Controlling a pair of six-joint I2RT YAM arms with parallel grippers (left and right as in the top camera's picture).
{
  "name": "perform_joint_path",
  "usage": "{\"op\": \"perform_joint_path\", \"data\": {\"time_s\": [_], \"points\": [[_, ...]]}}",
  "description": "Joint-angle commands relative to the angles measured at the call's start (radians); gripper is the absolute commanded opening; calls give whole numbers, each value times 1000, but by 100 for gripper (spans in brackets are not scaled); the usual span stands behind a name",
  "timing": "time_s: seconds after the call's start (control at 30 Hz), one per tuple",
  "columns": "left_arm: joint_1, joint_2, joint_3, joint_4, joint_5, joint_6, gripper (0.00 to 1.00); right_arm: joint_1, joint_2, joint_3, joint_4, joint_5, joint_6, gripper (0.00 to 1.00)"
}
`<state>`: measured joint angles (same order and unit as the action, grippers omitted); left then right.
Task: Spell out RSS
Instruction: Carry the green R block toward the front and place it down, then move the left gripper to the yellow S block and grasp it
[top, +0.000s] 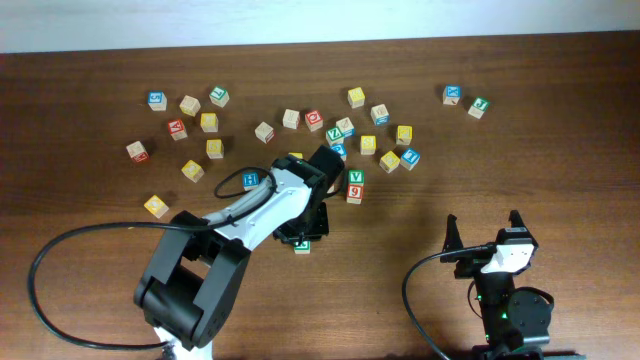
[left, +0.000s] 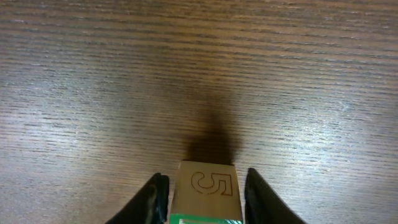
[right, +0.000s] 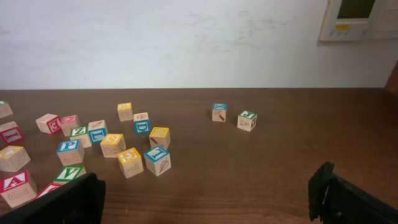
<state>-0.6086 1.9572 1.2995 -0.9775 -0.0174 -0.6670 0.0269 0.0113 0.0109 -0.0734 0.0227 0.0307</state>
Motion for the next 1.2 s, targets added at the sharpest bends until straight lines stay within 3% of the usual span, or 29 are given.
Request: {"op": "perform_joint_path", "data": {"time_s": [0.0,0.17,0.3,0.47,0.57,0.77,0.97,1.0,1.07,1.17], "points": [[3,6,3,0,3,2,44,4,-6,-5,-6,12,11,98],[3,6,68,-32,-5,9,55,4,-6,-5,-6,12,11,98],[34,5,181,-114,-9,32,56,4,-6,-5,-6,12,11,98],[182,-8,430,-320,-9,103,54,4,-6,-5,-6,12,11,98],[284,-44,518,-356,-8,116,55,4,-6,-5,-6,12,11,98],[551,-106,528,-407,-5,115,54,4,-6,-5,-6,12,11,98],[634,-106,442,-308,-68,115,59,4,-6,-5,-6,12,11,98],[634,-106,429,-269,-86,116,67,4,-6,-5,-6,12,11,98],[632,-105,402,-172,-88,121,71,4,-6,-5,-6,12,11,98],[616,-104,381,-11,-88,240,71,4,-6,-5,-6,12,11,98]]}}
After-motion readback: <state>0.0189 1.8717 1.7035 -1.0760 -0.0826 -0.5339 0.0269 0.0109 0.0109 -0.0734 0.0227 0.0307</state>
